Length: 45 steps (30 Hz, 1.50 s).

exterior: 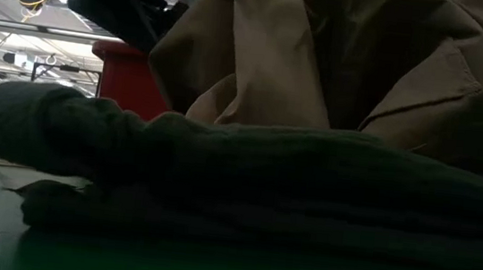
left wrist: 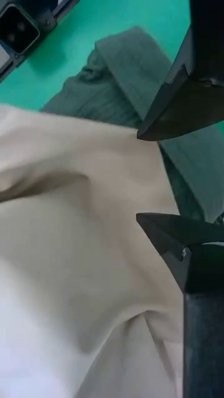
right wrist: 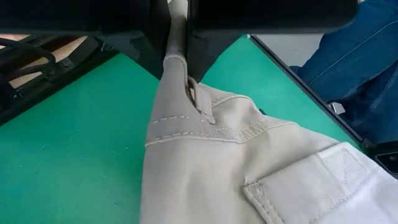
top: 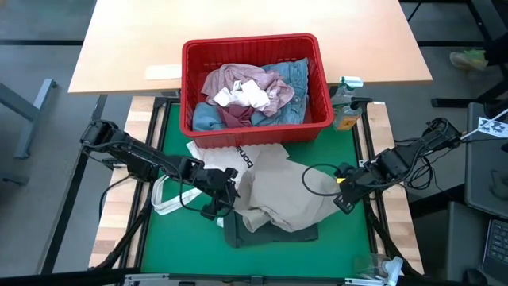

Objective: Fold laundry
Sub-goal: Fold the grey shorts

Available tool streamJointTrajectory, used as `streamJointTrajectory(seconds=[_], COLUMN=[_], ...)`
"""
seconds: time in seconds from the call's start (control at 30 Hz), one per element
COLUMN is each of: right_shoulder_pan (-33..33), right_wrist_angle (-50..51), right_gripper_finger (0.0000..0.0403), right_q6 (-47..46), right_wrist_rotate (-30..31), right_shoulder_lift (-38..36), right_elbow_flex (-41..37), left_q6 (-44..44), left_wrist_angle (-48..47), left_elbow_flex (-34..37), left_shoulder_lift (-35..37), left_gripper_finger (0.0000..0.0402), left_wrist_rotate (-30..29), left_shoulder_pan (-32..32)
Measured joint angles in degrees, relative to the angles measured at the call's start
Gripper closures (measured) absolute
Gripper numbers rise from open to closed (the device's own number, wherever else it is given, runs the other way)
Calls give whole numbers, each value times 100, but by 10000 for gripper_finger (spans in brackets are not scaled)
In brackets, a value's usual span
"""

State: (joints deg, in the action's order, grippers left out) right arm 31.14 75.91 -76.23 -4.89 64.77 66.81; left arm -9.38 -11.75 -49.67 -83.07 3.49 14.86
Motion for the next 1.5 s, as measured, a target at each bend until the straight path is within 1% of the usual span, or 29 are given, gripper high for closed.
streamJointTrajectory(seconds=[0.1,0.2,0.3,0.43,0.53,0.6,0.63,0.7,0.77,0.83,0.9,0.93,1.1,1.2,1.33,1.43,1.5], right_shoulder_pan=[0,0,0,0,-1,0,0,0,0,-2,-2,-2,-2,-2,-2,-2,-2], right_wrist_angle=[3,3,3,3,1,-3,-21,-167,-419,-839,-1396,-1715,-3457,-4231,-4800,-4991,-4998], right_gripper_finger=[379,379,379,379,379,379,379,379,379,379,379,379,379,379,379,379,379], right_q6=[0,2,2,7,9,11,22,80,253,510,827,1006,1888,2146,2120,2113,2099], right_wrist_rotate=[0,0,0,96,227,299,358,517,650,734,743,743,721,702,697,575,409], right_shoulder_lift=[0,0,0,0,1,2,2,2,2,-3,-40,-72,-353,-599,-909,-1061,-1140], right_elbow_flex=[-2,-2,-2,-1,-2,-2,0,0,0,-2,-2,-2,-2,-1,0,0,0], left_q6=[1,3,8,76,215,364,471,541,522,480,472,479,436,282,88,126,209], left_wrist_angle=[-105,-293,-275,-26,337,505,600,655,748,643,676,644,605,613,599,549,421], left_elbow_flex=[0,0,0,0,-9,-7,-7,-2,-4,2,2,2,2,0,0,-2,-7], left_shoulder_lift=[2,2,2,-128,-331,-504,-572,-595,-555,-396,-138,17,872,1471,2205,2559,2608], left_gripper_finger=[206,206,206,206,206,207,210,228,265,315,372,386,392,399,399,399,399], left_wrist_rotate=[-37,-311,-548,-609,-616,-894,-1091,-1385,-1604,-1873,-1930,-1907,-2004,-2335,-2821,-2819,-2756], left_shoulder_pan=[99,189,276,374,449,507,539,593,617,689,717,737,912,1111,1404,1654,1820])
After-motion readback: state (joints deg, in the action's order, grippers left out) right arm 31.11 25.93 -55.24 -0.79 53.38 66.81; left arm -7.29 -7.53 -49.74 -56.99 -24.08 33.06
